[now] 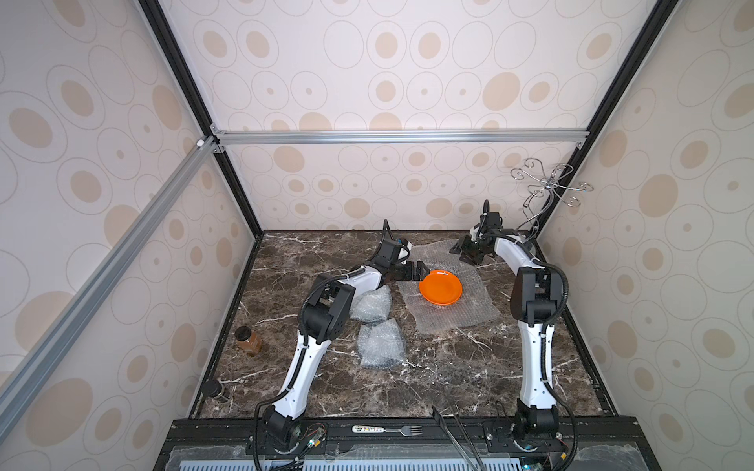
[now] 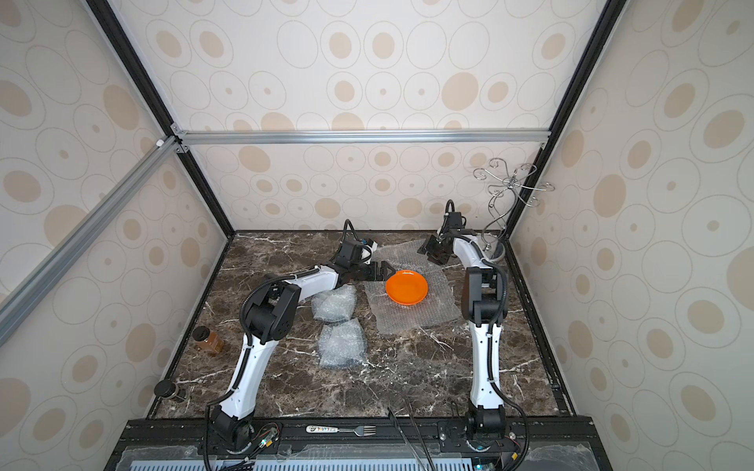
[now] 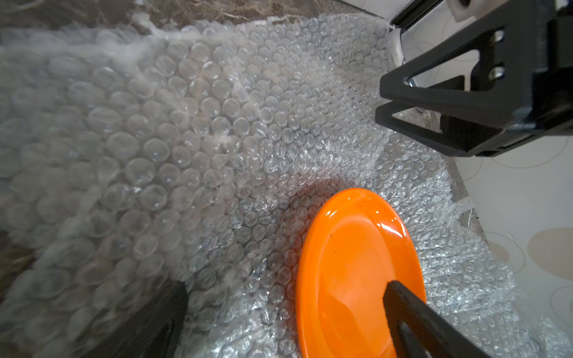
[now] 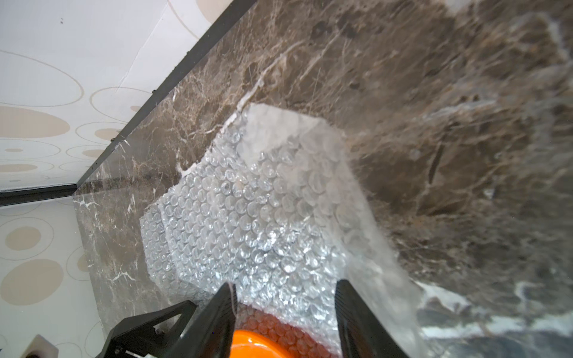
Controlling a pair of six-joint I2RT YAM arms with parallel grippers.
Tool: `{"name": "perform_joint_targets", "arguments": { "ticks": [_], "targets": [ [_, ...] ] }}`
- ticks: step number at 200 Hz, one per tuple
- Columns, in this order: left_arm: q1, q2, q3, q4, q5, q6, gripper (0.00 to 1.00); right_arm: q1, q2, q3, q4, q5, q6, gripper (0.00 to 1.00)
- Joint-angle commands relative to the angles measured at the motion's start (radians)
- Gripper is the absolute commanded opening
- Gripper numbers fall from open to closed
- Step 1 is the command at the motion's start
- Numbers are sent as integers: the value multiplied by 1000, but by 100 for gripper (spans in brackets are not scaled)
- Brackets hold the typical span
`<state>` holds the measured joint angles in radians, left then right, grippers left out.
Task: Unpack dinner plates from bubble wrap
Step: Unwrap the bubble wrap at the center of the board.
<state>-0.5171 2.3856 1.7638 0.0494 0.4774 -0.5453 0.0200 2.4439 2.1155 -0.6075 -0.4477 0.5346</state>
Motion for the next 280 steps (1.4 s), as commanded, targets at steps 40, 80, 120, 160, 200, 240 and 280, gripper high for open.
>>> {"name": "perform_joint_targets", "arguments": {
  "ticks": [40,80,120,160,200,240,280],
  "targets": [
    [8,-64,5,8,-2,-12,100,-10,29,31,-57,17,-39,54],
    [6,-133,-12,23,-2,-51,100,-11,-66,-4,-56,28,-67,54],
    [3,-240,-80,51,-2,-88,100,-11,-243,-124,-9,1,-54,56],
    [-5,-379,-241,117,-49,-148,100,-4,-416,-314,-31,-52,-59,71],
    [-33,-528,-413,119,-110,-184,100,22,-594,-586,-7,-118,-109,79],
    [-59,-644,-566,151,-143,-220,100,31,-703,-783,-5,-139,-149,78],
    [-73,-666,-655,179,-138,-237,100,29,-667,-862,25,-167,-150,70]
  ]
}}
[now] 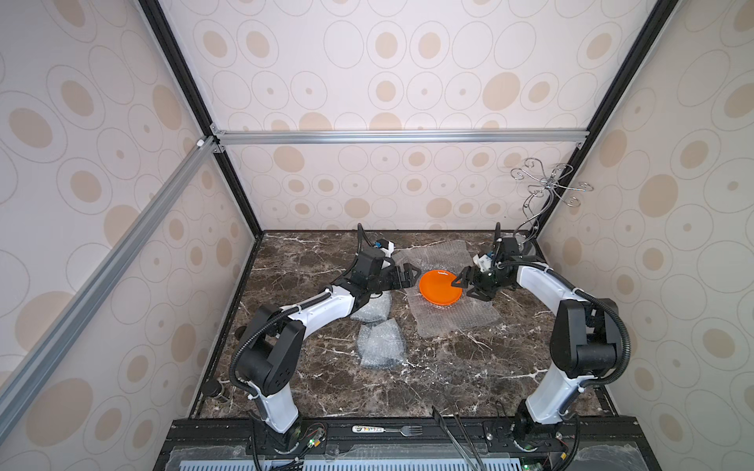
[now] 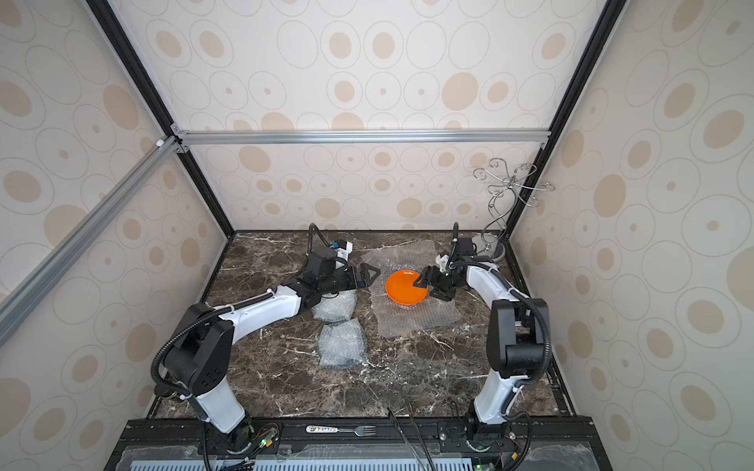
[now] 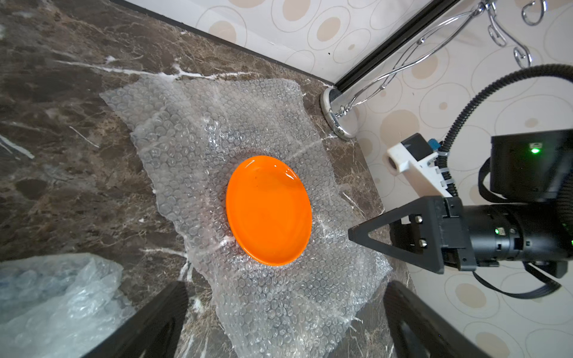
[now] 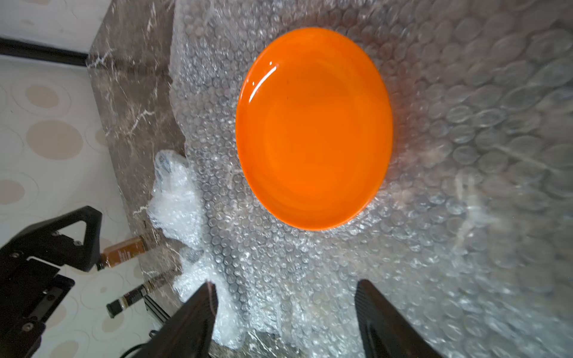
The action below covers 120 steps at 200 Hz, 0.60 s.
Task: Unpack dinner plates from bubble wrap
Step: Unwrap the bubble wrap at the center of the board, then pick up the plate from the bubble wrap.
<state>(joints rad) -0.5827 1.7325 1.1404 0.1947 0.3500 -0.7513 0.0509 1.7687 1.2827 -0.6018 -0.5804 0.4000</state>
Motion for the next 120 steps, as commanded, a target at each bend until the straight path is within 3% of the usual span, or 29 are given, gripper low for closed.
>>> {"name": "perform_joint_targets", "arguments": {
  "ticks": [1,120],
  "targets": [
    [-7,-14,-33,33,-11,-31,100,-2,9,-30,20,-34,-15,70],
    [-9,-30,-111,73,-36,-45,100,-3,106,-24,76,42,83,86]
  ]
}}
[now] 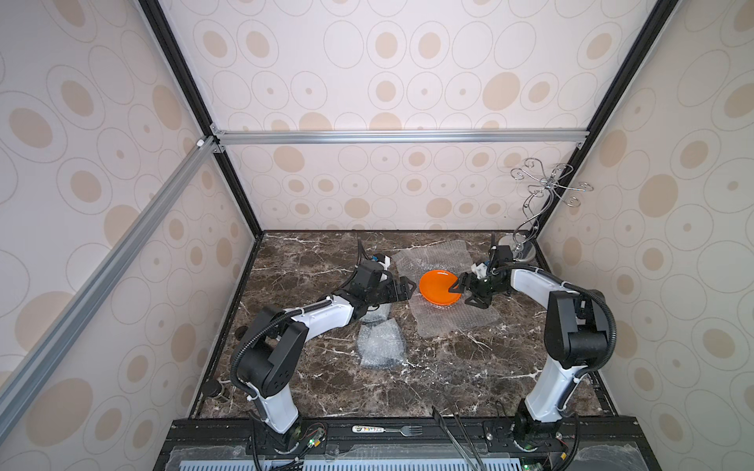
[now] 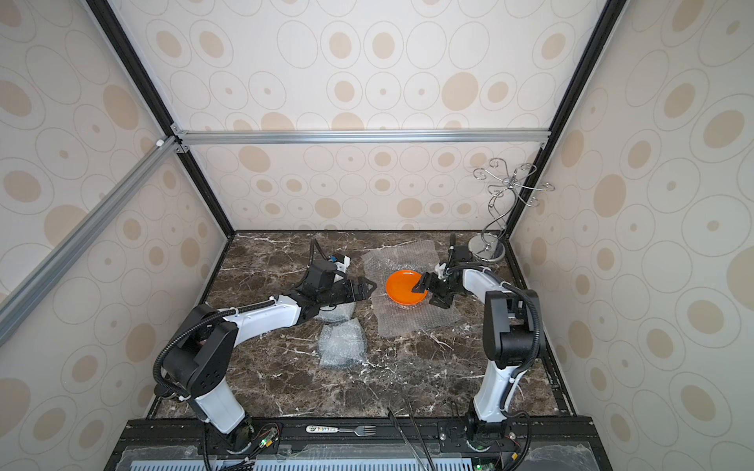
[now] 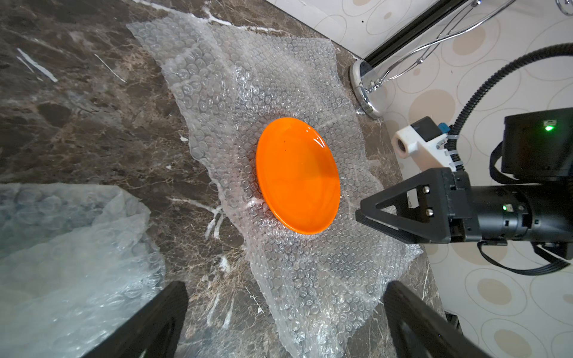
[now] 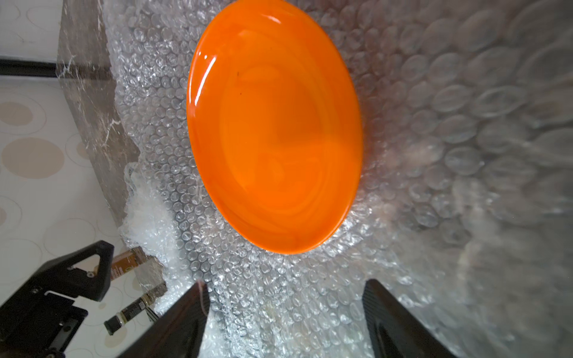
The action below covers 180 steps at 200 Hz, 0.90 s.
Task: Unpack dinner plates from bubble wrap
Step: Pick up the plate from the bubble wrap.
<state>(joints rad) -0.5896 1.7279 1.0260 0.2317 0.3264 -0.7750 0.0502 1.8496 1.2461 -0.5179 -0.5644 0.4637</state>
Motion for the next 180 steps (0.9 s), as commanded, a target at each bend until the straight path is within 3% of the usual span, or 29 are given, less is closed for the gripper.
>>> {"name": "perform_joint_targets", "arguments": {
  "ticks": [1,17,57,84,136,180],
  "targets": [
    [-2,-25,4,37,-12,-21,100,-3,27,14,-9,27,19,86],
    [-3,-18,8,36,-11,-19,100,-3,34,23,-14,27,22,100],
    [-2,-8,6,43,-4,-30,100,-3,46,28,-1,25,33,100],
    [-2,-6,5,43,-2,-33,100,-3,60,34,33,8,57,91],
    [-2,-8,0,43,-1,-30,100,-4,105,64,59,1,67,60],
    [-2,-2,3,43,2,-29,100,-3,125,76,57,22,66,51]
  ]
}}
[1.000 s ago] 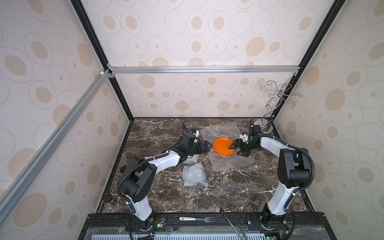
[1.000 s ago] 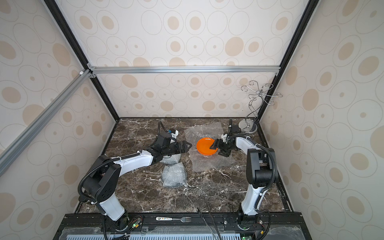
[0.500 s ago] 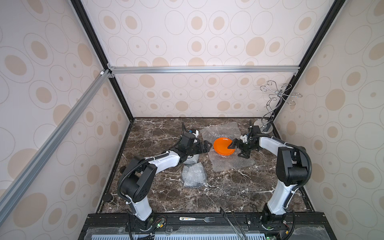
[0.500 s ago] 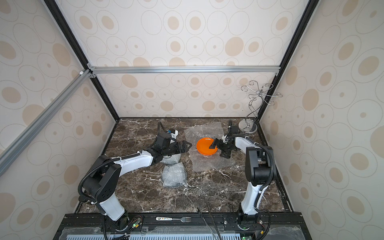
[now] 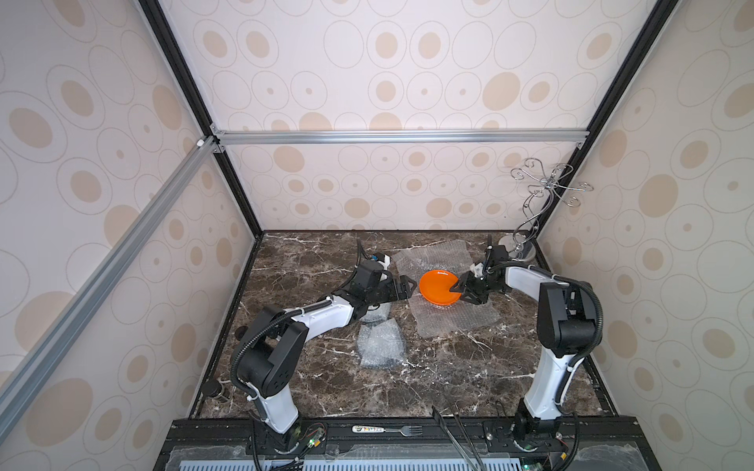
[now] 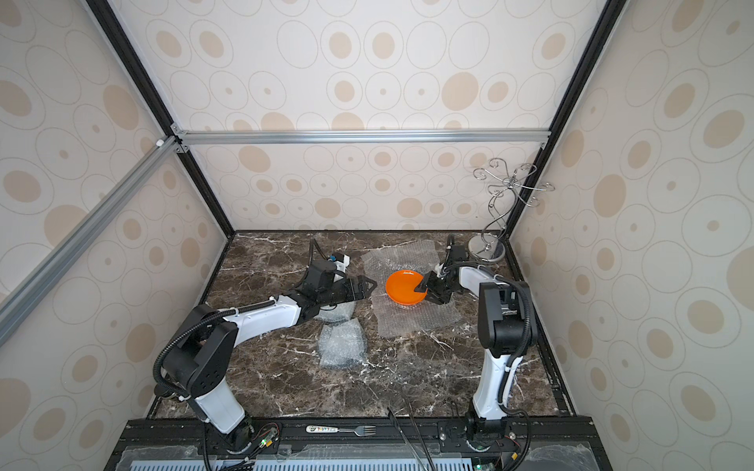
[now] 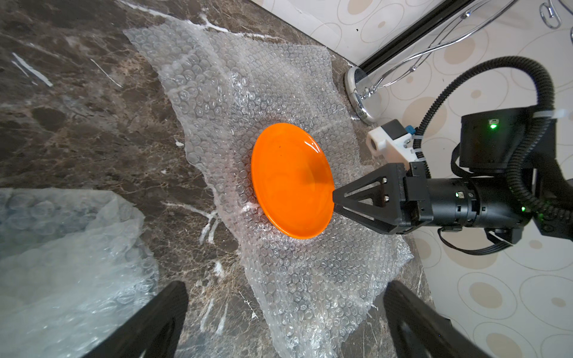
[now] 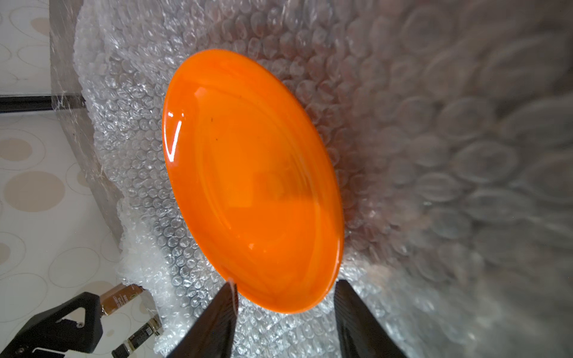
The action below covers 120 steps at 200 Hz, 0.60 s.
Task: Unpack dinner plates from bubble wrap
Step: Pick up the plate from the bubble wrap.
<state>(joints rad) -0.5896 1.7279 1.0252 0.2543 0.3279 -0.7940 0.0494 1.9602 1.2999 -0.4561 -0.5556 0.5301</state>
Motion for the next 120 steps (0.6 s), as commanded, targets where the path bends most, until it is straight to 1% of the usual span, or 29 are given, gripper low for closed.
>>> {"name": "perform_joint_targets", "arguments": {
  "ticks": [1,34,55,63,89,120],
  "targets": [
    [-1,-1,4,20,1,-10,100,-3,15,21,-5,14,0,51],
    [-3,5,4,20,3,-11,100,-3,27,10,12,15,2,44],
    [-2,12,6,20,9,-17,100,-3,40,1,33,17,8,42],
    [-2,11,4,51,10,-19,100,-3,43,-1,40,19,10,41],
    [-2,10,0,53,8,-19,100,-3,59,0,55,23,11,39],
    [-2,10,-1,48,9,-19,100,-3,63,-12,89,21,27,33]
  ]
}}
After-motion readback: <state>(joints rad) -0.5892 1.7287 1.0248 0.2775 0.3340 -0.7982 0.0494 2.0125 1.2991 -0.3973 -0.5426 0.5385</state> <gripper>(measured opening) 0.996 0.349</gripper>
